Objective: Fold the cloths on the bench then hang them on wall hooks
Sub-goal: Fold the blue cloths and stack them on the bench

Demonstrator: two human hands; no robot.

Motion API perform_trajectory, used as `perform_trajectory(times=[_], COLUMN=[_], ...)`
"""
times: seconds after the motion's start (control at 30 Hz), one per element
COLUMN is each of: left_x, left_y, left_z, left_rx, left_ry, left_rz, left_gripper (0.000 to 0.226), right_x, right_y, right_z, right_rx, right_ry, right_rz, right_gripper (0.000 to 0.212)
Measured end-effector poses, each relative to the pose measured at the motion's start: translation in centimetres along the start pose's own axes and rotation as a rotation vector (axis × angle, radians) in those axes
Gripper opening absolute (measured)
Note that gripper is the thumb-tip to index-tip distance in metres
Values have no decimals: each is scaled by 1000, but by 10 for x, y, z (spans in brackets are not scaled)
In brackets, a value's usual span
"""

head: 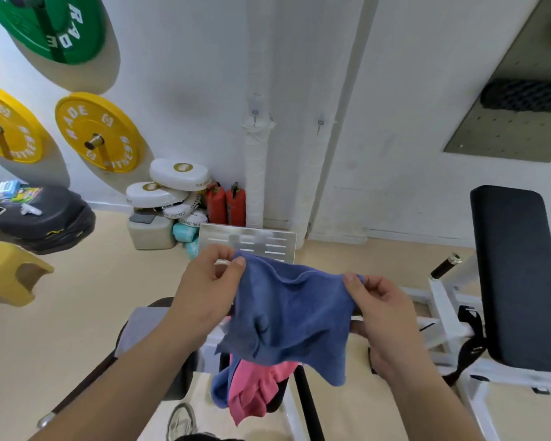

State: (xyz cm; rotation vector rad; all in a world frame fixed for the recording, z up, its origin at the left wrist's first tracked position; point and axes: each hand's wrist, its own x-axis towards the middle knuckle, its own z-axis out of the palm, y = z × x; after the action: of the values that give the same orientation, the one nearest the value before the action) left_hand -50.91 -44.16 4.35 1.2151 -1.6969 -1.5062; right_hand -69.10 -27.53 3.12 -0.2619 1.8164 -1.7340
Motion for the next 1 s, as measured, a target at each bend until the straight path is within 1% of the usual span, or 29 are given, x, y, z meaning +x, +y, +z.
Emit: perform_trajectory(times=[0.13, 0.2, 0.27, 0.3, 0.33, 0.37, 0.4, 0.43, 0.5, 0.57, 0.6, 0.67, 0.7, 0.73, 0.8, 0.87, 0.93, 1.0], left_x=[-12, -14, -11, -10, -10, -11, -14, -18, -23, -25, -26, -25, -24, -23, -20, -16, -13, -10], left_y=[-1, 1, 4, 7, 10, 14, 18, 21, 25, 26, 27, 28, 27, 26, 21, 12, -3, -19], left_z=[15, 19, 14, 11, 9, 9, 11, 15, 26, 36, 38, 39, 38, 36, 33, 30, 29, 26], left_rx=[68, 97, 124, 134, 143, 150, 167, 184, 196, 194, 186, 188, 186, 176, 122, 107, 228, 465], left_ry=[-56, -15, 35, 19, -33, -109, -194, -273, -375, -435, -445, -437, -437, -445, -495, -574, -649, -691], left_rz=[85, 137, 196, 220, 240, 264, 287, 307, 351, 393, 406, 421, 420, 404, 325, 237, 218, 241], left_gripper=[9, 9, 10, 10, 10, 11, 13, 15, 17, 19, 21, 22, 21, 18, 17, 28, 29, 23], right_x=[-22, -18, -8, -3, 1, 2, 1, -1, -11, -19, -19, -15, -12, -10, -6, -5, -1, 5], right_y=[1, 4, 9, 13, 16, 16, 15, 11, -8, -27, -32, -38, -39, -39, -35, -31, -28, -26], right_z=[20, 16, 2, -6, -13, -18, -19, -18, -10, 4, 8, 13, 13, 12, 12, 13, 14, 11], right_rx=[-15, -30, -82, -137, -213, -294, -368, -422, -475, -505, -506, -460, -437, -418, -406, -394, -410, -482], right_ry=[-51, 15, 130, 167, 181, 170, 147, 98, -108, -328, -375, -396, -405, -419, -418, -367, -290, -232], right_rz=[-35, -49, -61, -57, -48, -43, -60, -106, -265, -350, -352, -311, -284, -259, -239, -253, -266, -304], right_gripper=[17, 16, 17, 17, 15, 12, 14, 25, 44, 46, 42, 23, 11, 4, 9, 13, 16, 20])
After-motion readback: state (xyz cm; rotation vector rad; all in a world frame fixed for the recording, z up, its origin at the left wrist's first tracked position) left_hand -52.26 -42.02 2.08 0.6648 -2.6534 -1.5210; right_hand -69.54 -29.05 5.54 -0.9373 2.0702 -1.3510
